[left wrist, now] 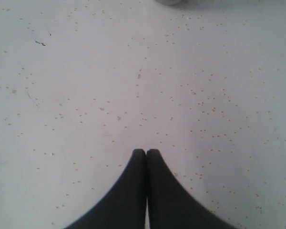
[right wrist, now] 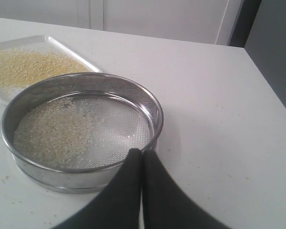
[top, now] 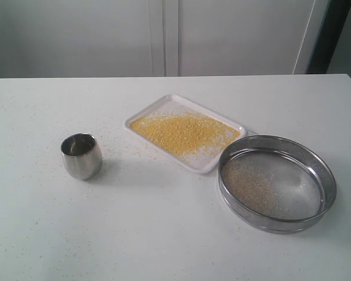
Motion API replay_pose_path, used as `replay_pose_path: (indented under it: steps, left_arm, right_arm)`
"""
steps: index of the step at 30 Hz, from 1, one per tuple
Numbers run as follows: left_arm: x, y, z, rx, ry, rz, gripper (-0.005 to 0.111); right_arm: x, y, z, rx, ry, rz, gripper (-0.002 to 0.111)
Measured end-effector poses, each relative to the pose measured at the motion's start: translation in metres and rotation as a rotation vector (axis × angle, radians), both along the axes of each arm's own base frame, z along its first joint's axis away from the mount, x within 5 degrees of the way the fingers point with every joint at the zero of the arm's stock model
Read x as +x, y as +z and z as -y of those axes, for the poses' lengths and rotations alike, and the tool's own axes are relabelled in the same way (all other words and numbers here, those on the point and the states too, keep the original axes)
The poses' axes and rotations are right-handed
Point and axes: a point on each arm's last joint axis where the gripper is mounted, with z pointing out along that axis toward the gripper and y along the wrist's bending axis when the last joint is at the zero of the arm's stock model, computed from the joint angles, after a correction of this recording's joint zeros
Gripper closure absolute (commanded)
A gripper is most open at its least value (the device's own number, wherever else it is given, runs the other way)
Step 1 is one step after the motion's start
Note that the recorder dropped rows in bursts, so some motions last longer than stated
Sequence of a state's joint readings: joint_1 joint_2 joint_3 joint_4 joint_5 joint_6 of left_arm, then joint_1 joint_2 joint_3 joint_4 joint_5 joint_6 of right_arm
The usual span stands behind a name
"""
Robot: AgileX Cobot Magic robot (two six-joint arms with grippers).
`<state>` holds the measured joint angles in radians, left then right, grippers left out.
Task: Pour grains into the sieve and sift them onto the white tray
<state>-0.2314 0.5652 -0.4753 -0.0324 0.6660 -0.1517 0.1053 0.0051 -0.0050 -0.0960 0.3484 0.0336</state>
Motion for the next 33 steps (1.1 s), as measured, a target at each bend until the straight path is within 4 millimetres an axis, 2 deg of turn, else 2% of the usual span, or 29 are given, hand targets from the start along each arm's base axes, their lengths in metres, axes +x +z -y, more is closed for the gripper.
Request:
replay_pose_path:
  steps: [28, 33]
  left_arm:
    - [-0.0002, 0.0001, 0.0, 0.0, 0.0, 0.001, 0.107]
    - [-0.0055, 0.0038, -0.0013, -0.01, 0.0, 0.042, 0.107]
  right_arm:
    - [0.0001, 0.0002, 0.0, -0.002, 0.0, 0.003, 0.108]
    - [0.0001, 0.0002, 0.0, -0.002, 0.0, 0.003, 0.108]
